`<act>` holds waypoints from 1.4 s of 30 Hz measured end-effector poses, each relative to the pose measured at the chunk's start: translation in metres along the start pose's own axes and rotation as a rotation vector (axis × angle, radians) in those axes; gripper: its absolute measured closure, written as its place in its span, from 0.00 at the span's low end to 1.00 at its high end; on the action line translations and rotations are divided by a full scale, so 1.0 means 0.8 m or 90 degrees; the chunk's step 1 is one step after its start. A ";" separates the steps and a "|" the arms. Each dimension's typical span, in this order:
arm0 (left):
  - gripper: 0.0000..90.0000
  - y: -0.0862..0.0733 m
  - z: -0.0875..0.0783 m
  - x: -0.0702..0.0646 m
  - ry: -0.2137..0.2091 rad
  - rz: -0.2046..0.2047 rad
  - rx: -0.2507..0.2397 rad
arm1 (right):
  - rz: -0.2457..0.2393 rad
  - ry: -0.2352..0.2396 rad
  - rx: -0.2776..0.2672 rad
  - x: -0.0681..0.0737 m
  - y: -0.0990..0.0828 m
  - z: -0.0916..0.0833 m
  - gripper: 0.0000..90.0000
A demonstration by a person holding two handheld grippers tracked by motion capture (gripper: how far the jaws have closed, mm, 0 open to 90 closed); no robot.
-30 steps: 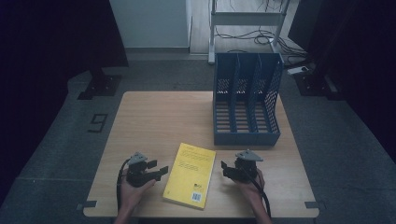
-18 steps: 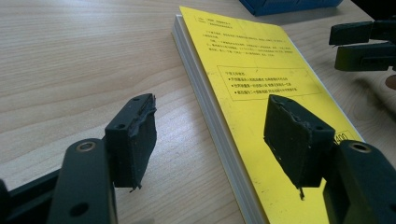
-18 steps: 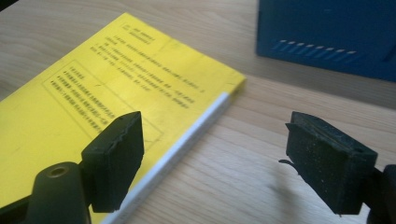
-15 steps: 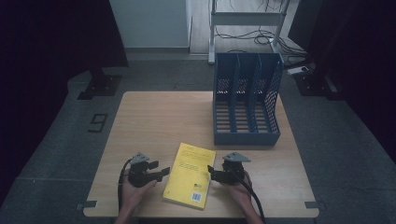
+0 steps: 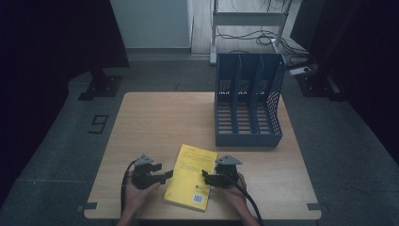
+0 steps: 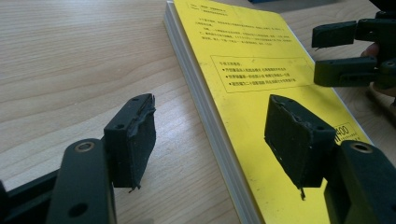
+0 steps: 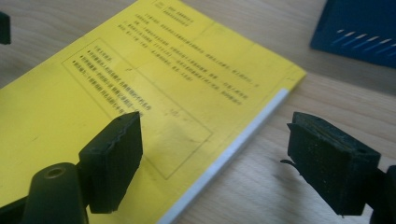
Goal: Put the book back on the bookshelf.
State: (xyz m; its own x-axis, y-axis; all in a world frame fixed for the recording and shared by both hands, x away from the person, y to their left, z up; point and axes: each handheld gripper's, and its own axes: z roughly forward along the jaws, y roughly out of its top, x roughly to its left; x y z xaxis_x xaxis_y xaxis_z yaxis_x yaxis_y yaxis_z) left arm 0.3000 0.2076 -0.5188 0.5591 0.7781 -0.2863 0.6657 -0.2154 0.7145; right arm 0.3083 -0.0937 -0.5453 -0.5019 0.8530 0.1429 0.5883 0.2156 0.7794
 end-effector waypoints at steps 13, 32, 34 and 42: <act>0.37 -0.004 0.018 -0.016 -0.004 0.020 0.025 | 0.004 0.021 0.013 0.008 -0.003 0.007 0.19; 0.35 -0.003 0.047 -0.035 -0.005 0.039 0.053 | 0.005 0.022 0.010 0.014 -0.006 0.008 0.17; 0.34 -0.003 0.050 -0.037 0.007 0.046 0.057 | 0.005 0.022 0.009 0.014 -0.006 0.008 0.17; 0.34 -0.003 0.051 -0.039 0.013 0.035 0.056 | 0.002 0.024 0.005 0.013 -0.007 0.008 0.17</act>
State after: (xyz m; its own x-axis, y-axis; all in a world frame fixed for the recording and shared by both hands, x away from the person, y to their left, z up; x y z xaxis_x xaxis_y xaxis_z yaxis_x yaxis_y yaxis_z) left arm 0.3014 0.1601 -0.5374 0.5864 0.7756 -0.2336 0.6752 -0.3087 0.6699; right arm 0.3039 -0.0830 -0.5525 -0.5235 0.8350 0.1694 0.5955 0.2164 0.7736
